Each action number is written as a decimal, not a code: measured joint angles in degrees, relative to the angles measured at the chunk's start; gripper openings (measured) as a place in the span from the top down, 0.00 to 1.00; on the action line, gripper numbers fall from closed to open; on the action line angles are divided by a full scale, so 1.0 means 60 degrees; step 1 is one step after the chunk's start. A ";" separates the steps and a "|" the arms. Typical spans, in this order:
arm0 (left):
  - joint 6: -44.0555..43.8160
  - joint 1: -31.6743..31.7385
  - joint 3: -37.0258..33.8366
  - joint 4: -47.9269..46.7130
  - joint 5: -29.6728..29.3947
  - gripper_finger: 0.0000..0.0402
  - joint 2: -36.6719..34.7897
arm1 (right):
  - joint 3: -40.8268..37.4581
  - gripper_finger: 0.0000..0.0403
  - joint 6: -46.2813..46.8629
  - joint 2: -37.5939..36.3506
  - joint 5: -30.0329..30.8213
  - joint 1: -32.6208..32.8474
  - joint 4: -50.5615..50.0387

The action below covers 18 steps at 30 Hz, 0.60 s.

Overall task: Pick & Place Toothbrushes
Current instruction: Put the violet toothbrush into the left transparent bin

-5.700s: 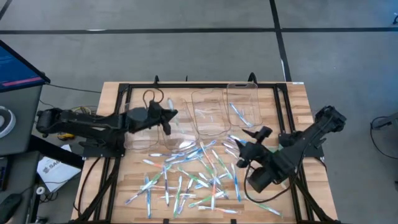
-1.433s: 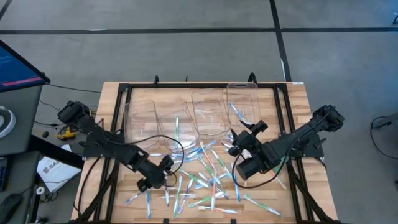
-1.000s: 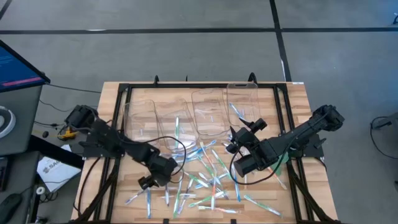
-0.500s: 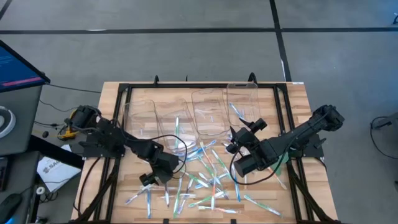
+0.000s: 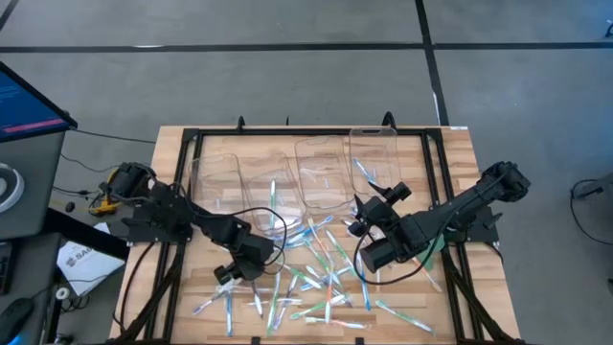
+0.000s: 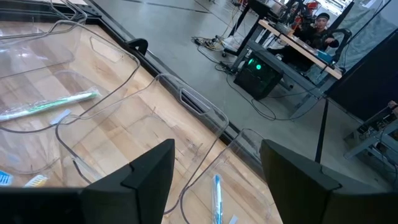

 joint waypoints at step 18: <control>-0.0343 -0.0049 0.0000 -0.0741 -0.1037 0.94 -0.1789 | 0.0000 0.42 -0.0260 0.0000 0.0004 0.0004 0.0093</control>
